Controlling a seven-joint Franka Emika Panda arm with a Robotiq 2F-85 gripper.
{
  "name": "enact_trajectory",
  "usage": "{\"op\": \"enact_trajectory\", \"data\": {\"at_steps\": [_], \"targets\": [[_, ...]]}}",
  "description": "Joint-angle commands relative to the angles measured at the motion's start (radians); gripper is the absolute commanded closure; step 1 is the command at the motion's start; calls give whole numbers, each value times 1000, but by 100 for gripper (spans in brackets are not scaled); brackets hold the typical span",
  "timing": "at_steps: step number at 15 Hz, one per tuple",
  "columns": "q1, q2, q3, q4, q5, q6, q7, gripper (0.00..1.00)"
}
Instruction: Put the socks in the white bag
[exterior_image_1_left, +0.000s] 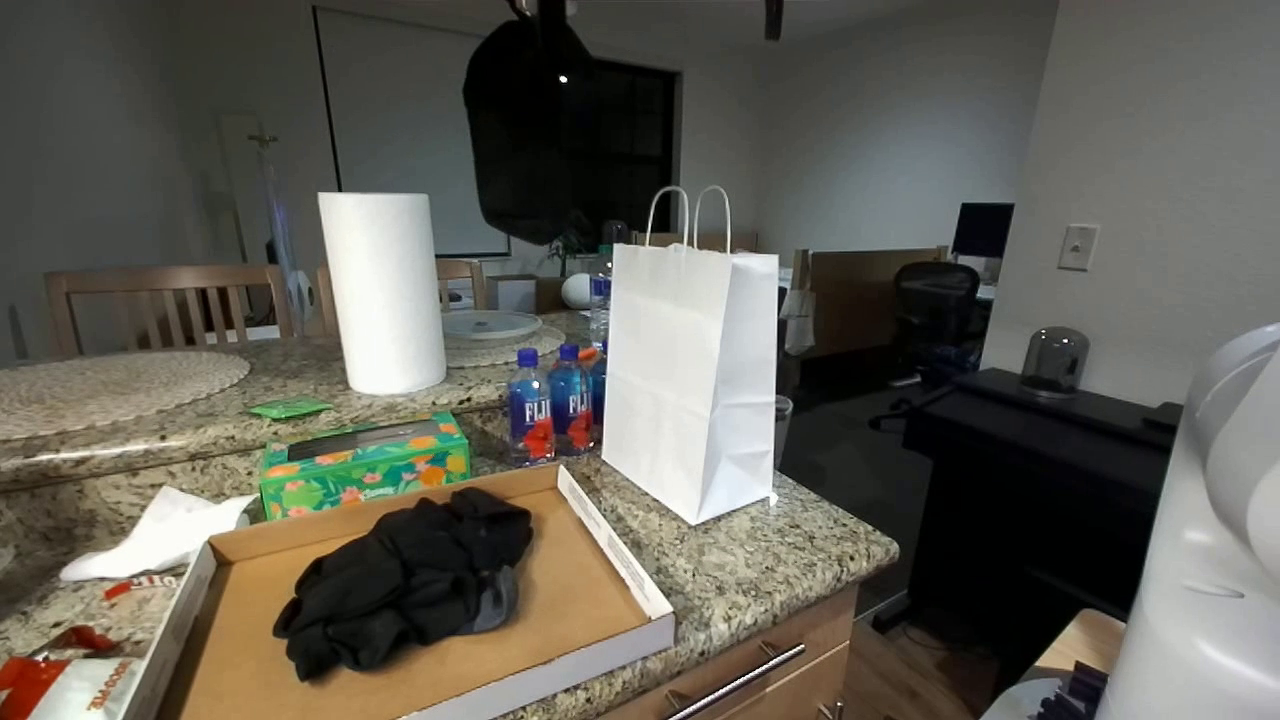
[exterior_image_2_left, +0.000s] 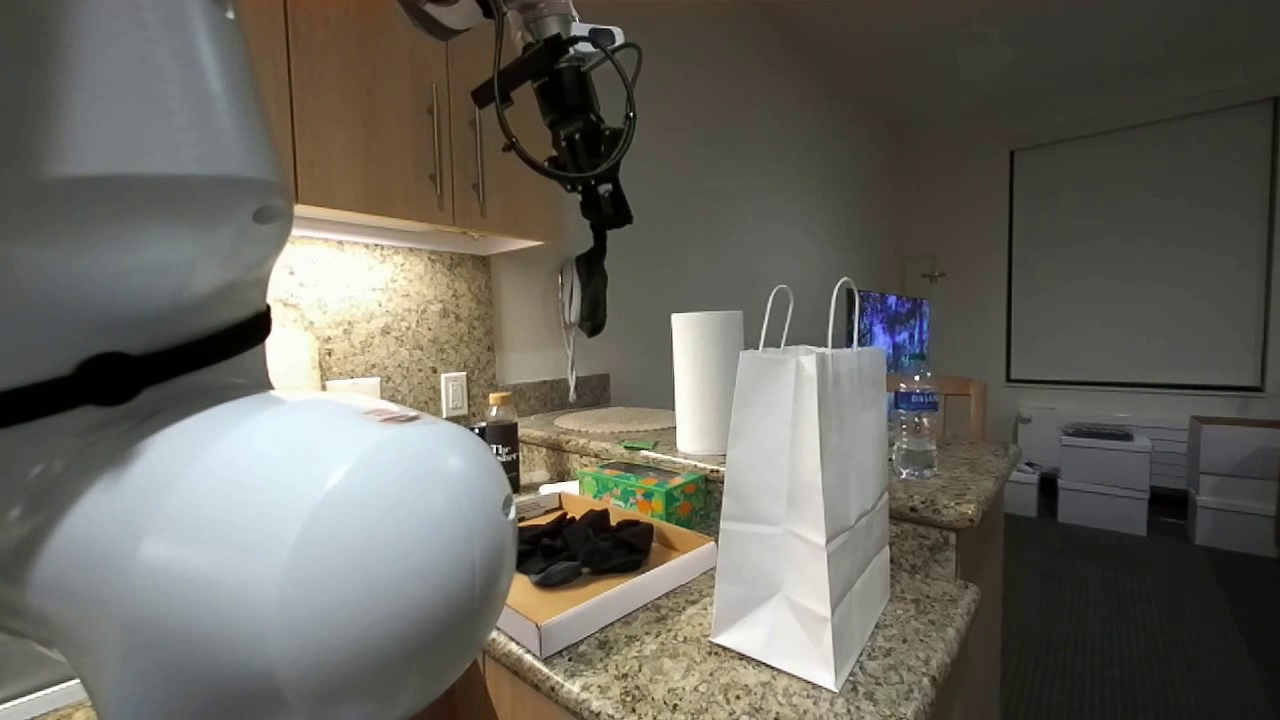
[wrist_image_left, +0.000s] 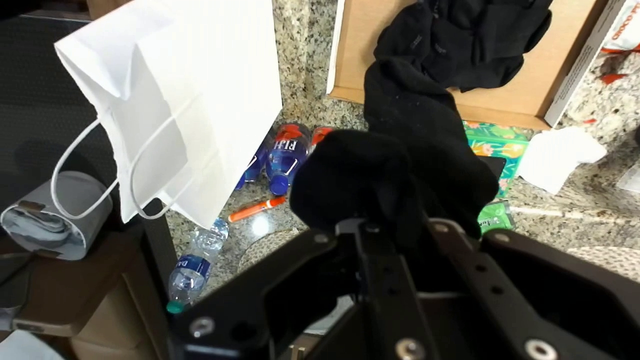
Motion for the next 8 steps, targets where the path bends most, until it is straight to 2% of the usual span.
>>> {"op": "enact_trajectory", "data": {"at_steps": [1,4,8], "targets": [[-25,5,21,6,5,-3,-3,91],[-48,9,20,47,-50,12,29,91],[-129,17,-13,155,-140,2,108,91]]}}
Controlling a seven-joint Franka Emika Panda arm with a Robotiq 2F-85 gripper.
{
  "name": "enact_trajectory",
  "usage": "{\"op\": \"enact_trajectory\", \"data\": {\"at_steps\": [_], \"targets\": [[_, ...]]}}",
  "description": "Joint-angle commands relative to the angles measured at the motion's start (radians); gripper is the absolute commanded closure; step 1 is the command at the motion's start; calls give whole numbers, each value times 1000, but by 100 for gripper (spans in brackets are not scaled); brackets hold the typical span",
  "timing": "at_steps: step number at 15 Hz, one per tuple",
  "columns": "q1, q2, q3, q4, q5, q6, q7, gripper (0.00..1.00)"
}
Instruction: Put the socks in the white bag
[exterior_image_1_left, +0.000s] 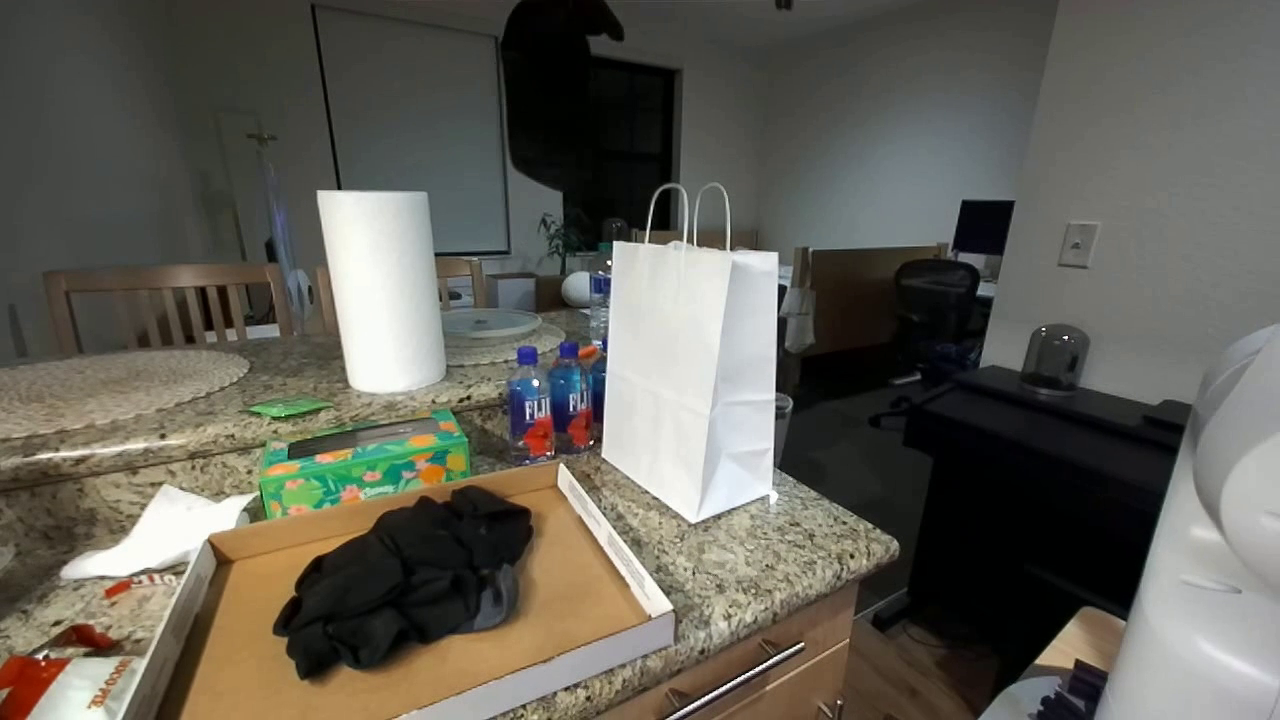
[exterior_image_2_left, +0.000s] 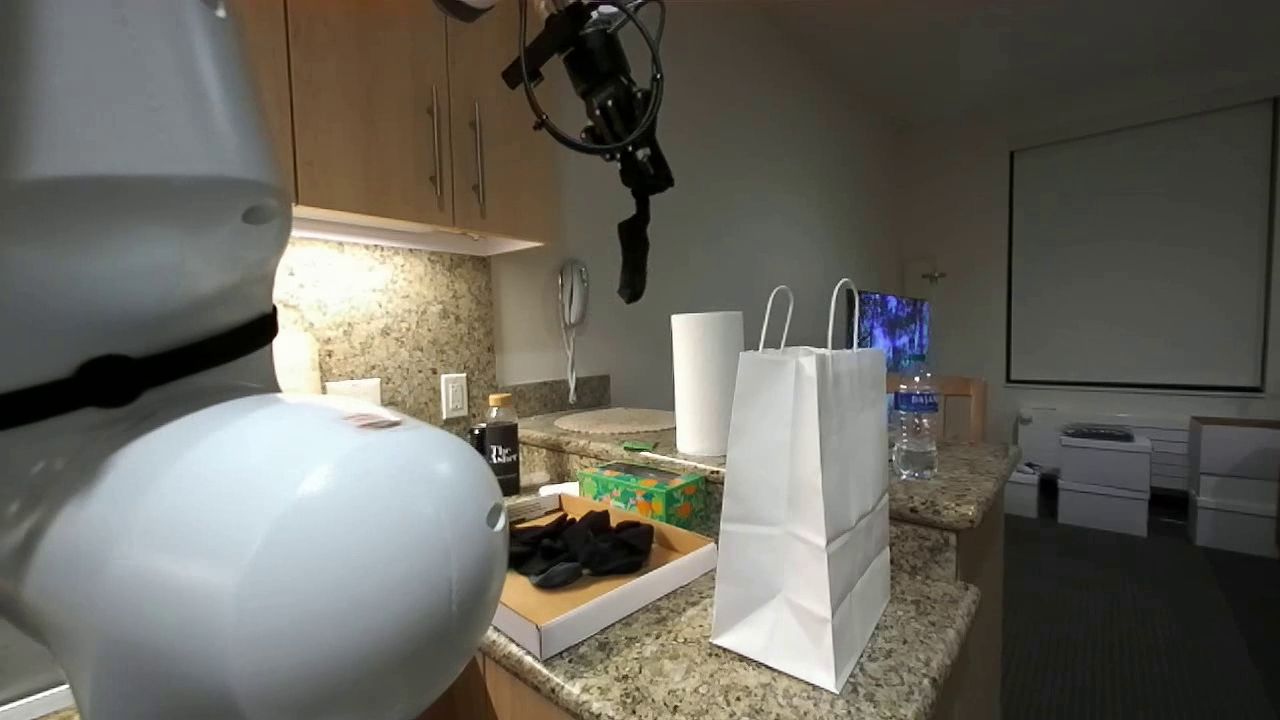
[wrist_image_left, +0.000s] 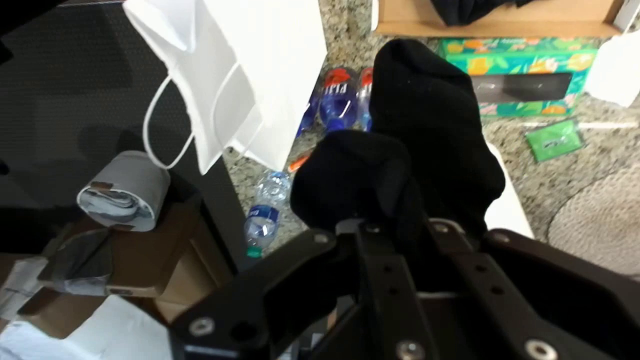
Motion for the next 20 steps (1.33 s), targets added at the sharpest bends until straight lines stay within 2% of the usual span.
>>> {"op": "enact_trajectory", "data": {"at_steps": [1,6,10,14,18,19,20], "targets": [[-80,31,-26,117,-70,-18,56,91],[-172,104,-91,233,-137,-36,153,91],[-205,148,-100,220,-242,-55,299,91],[-178,190,-65,210,-358,-166,428,91],[-136,238,-17,245,-372,-246,422,91],[-86,252,-41,265,-391,-262,422,91],[-108,254,-6,265,-399,-264,420,91]]}}
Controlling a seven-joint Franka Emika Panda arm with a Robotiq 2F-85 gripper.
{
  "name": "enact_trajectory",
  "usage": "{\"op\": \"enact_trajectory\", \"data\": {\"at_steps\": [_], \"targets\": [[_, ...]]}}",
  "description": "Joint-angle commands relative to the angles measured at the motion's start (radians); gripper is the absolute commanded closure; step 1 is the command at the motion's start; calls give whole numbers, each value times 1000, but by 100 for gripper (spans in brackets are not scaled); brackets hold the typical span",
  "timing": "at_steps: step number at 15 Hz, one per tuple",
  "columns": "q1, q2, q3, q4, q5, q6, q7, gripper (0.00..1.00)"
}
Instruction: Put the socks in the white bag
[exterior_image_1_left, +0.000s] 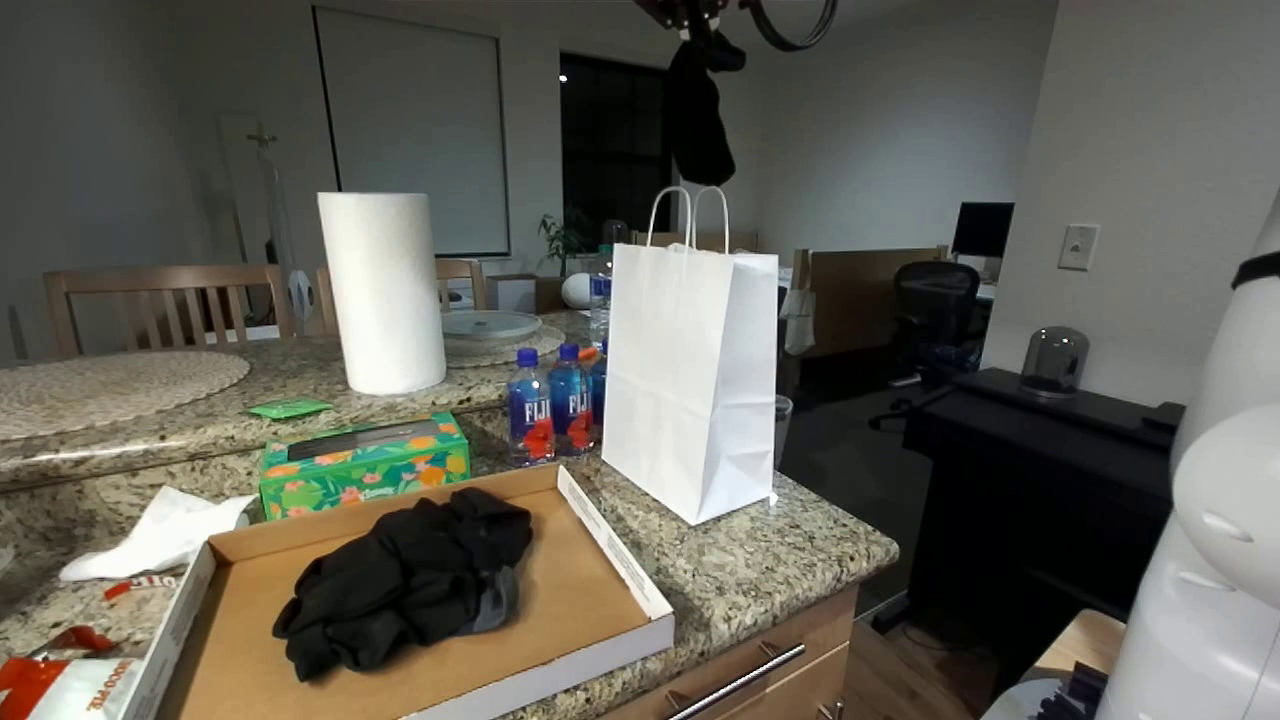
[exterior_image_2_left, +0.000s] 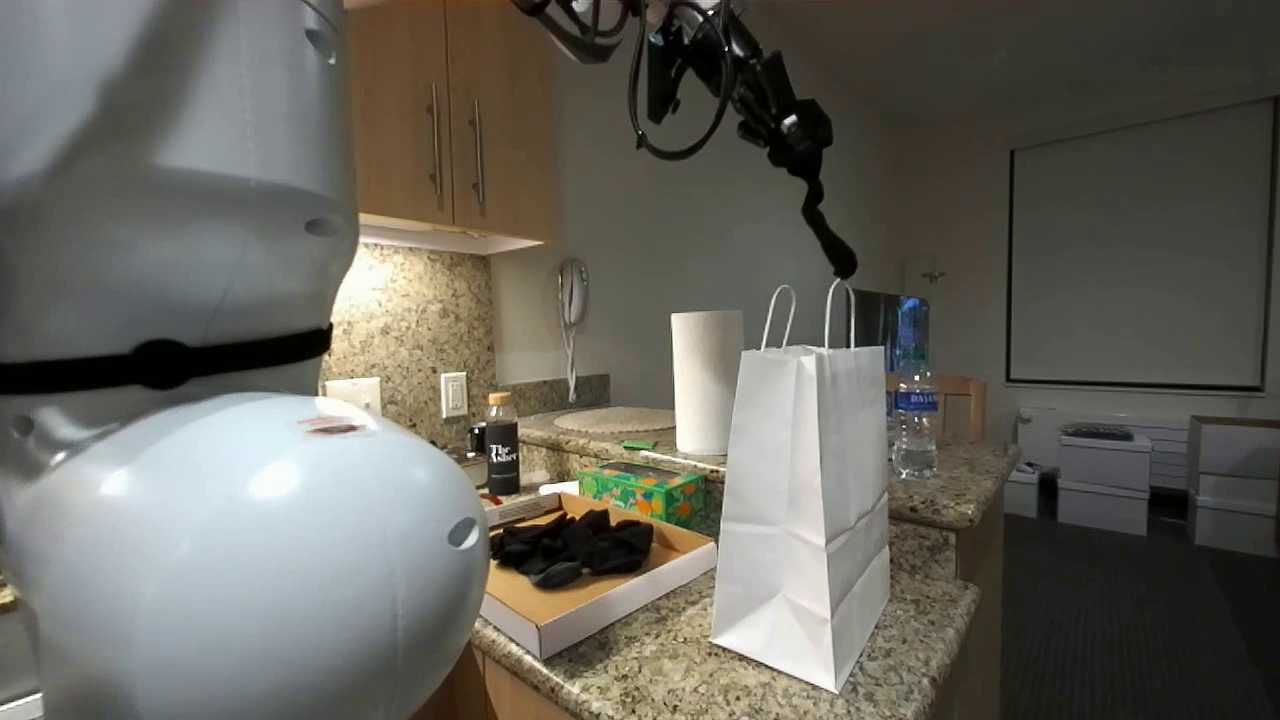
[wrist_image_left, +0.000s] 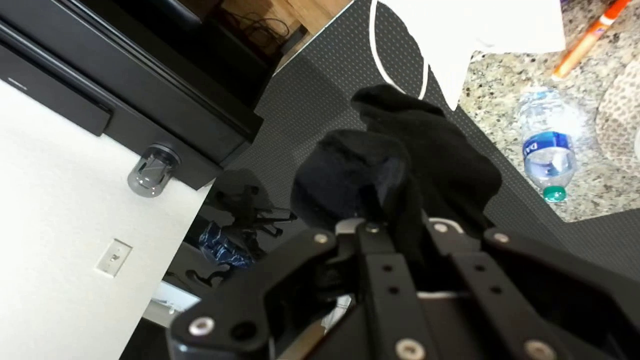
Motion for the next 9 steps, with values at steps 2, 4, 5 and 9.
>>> {"op": "enact_trajectory", "data": {"at_steps": [2,4,5,9], "targets": [[47,45,35,71,-77,-59,14,91],[59,55,42,87,-93,-67,11,91],[64,59,45,97,-96,-71,6,91],[77,68,51,110,-108,-73,3,91]]}}
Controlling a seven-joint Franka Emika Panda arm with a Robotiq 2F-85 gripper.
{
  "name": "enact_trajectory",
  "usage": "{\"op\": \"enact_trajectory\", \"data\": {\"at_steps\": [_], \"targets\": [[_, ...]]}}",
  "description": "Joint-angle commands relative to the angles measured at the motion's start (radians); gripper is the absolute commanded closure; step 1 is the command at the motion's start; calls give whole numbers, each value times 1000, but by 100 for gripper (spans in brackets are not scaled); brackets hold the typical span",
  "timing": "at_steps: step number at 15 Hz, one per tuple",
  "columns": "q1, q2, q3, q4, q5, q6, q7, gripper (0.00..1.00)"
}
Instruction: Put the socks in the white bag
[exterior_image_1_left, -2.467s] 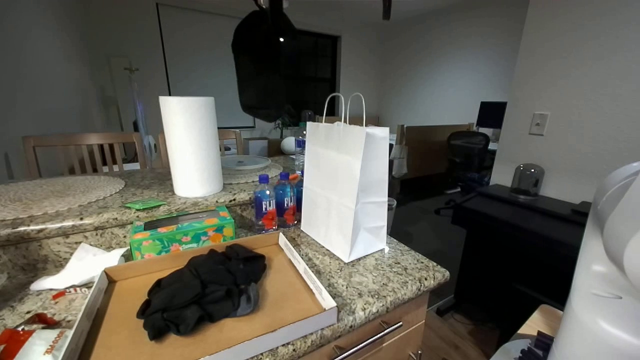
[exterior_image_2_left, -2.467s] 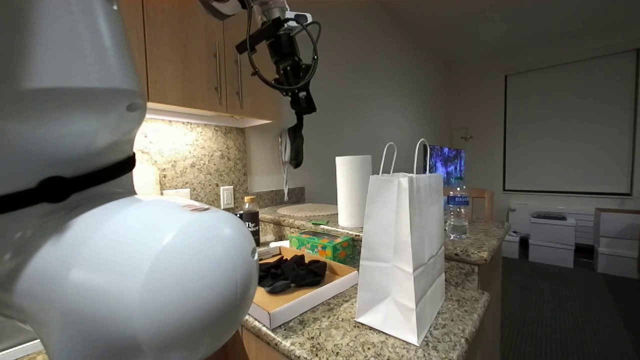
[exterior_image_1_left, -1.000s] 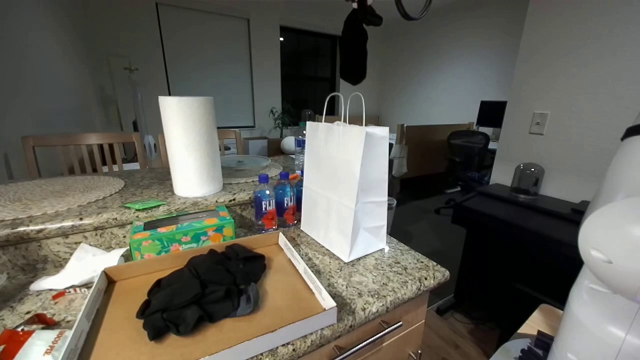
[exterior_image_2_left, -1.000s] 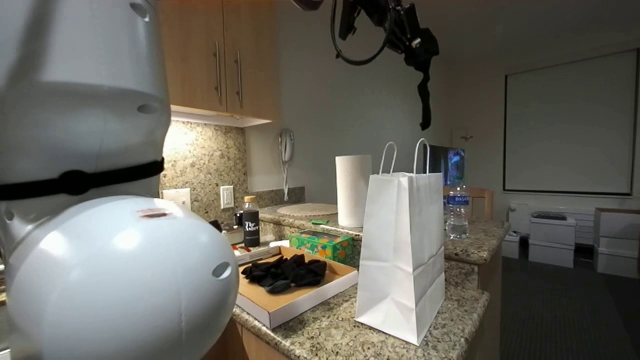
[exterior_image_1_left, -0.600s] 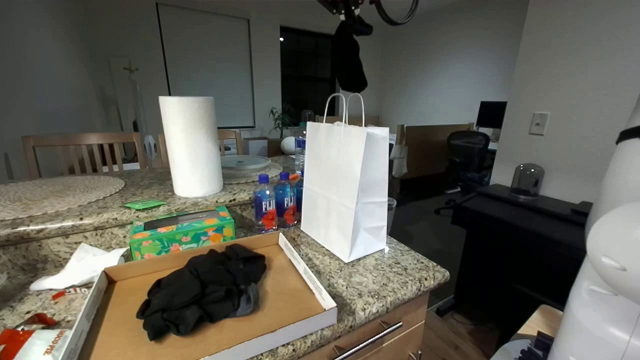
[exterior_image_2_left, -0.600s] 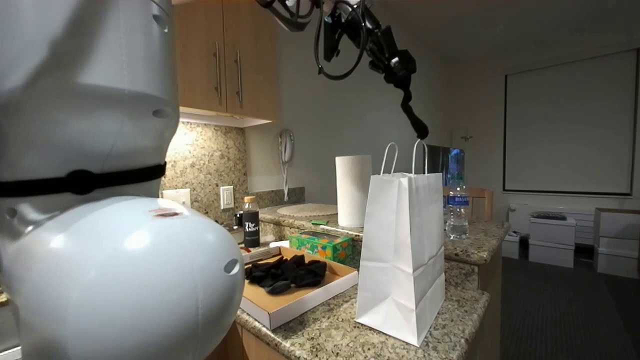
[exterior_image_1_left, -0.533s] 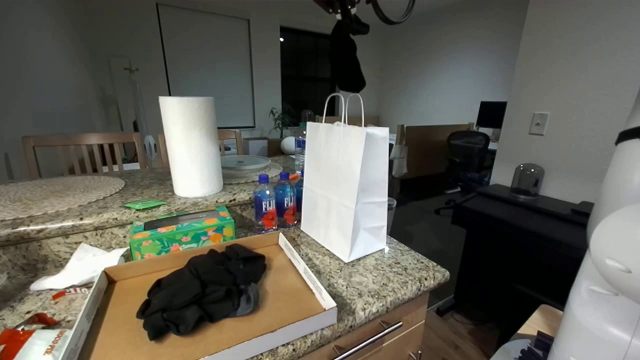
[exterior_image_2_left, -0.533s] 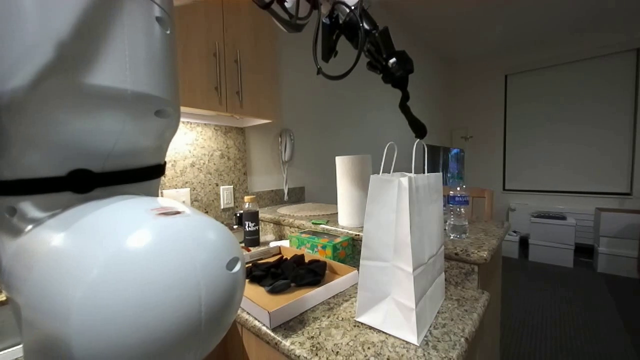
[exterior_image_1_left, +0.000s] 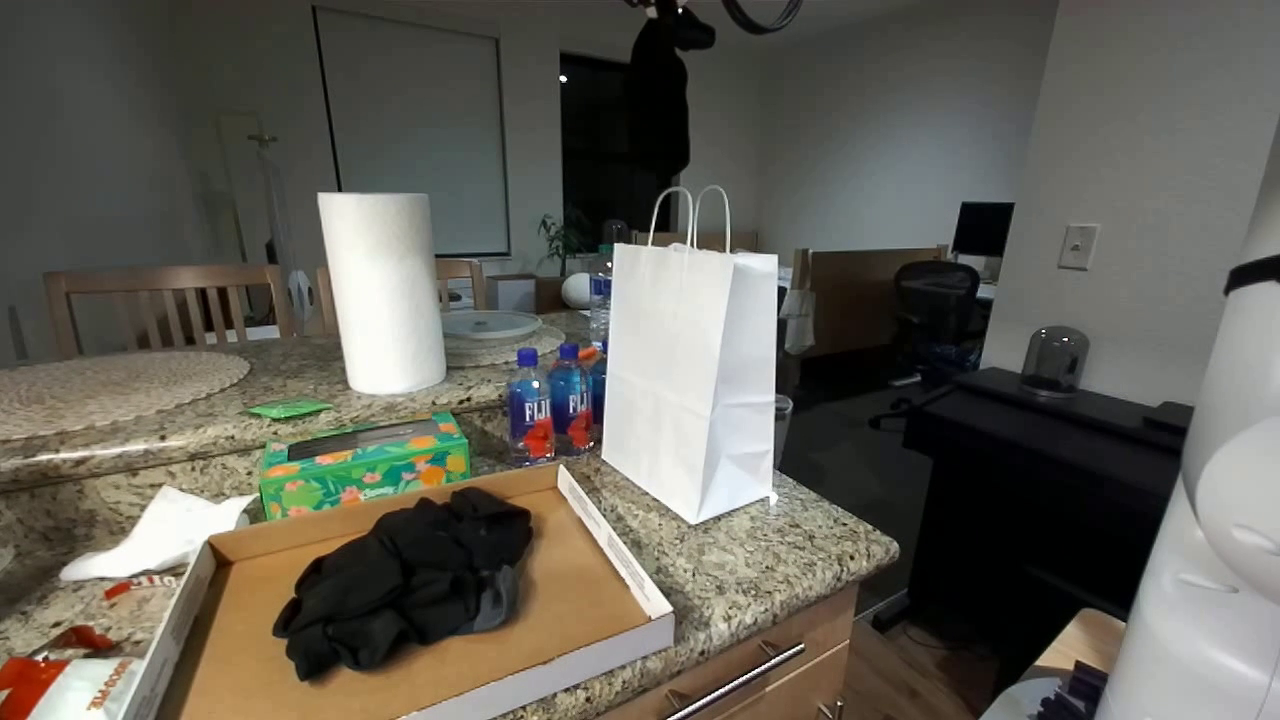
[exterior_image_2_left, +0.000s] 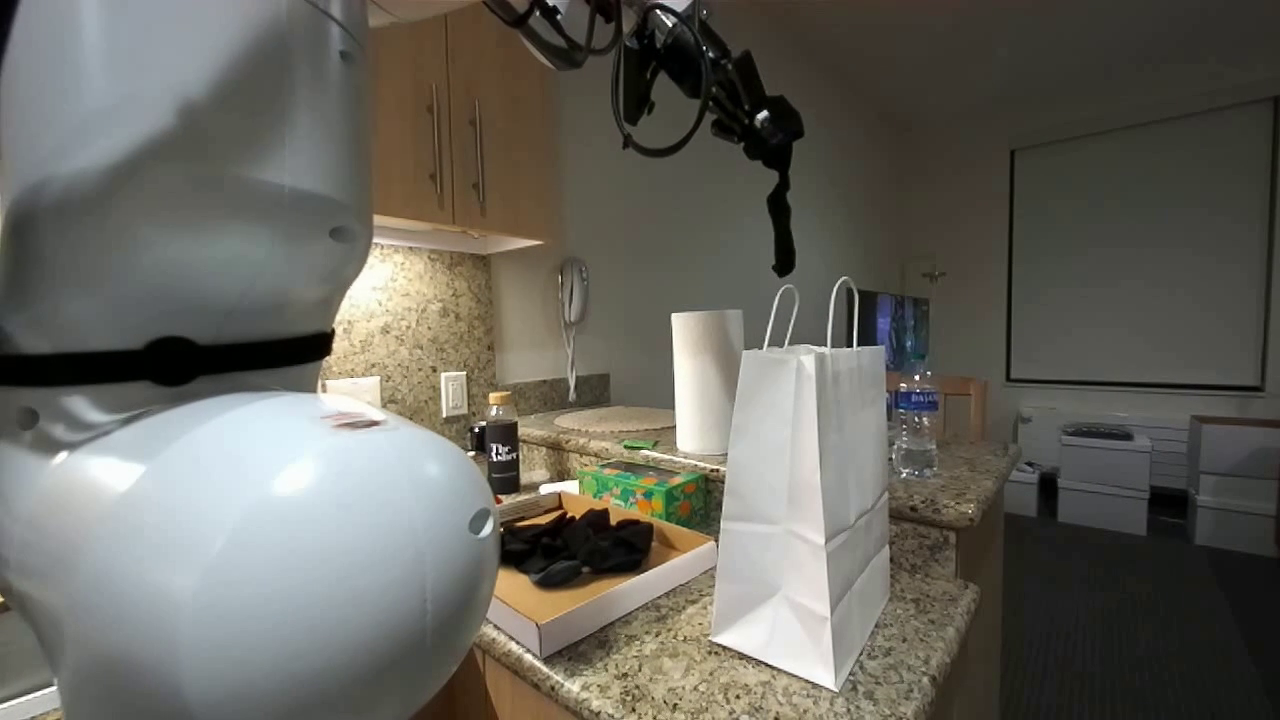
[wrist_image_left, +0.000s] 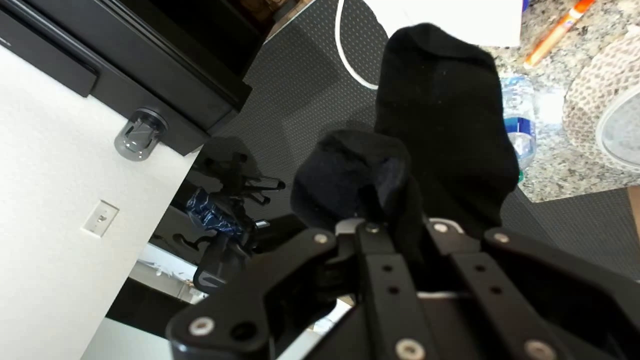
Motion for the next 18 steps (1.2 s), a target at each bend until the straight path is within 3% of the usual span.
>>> {"op": "enact_trajectory", "data": {"at_steps": [1,12,18], "targets": [[8,18,6,25,-14,-42,6,91],[-15,9,-55,-2,19,-82,30,91],[2,42,-52,-29,35,-113,40,91]]}}
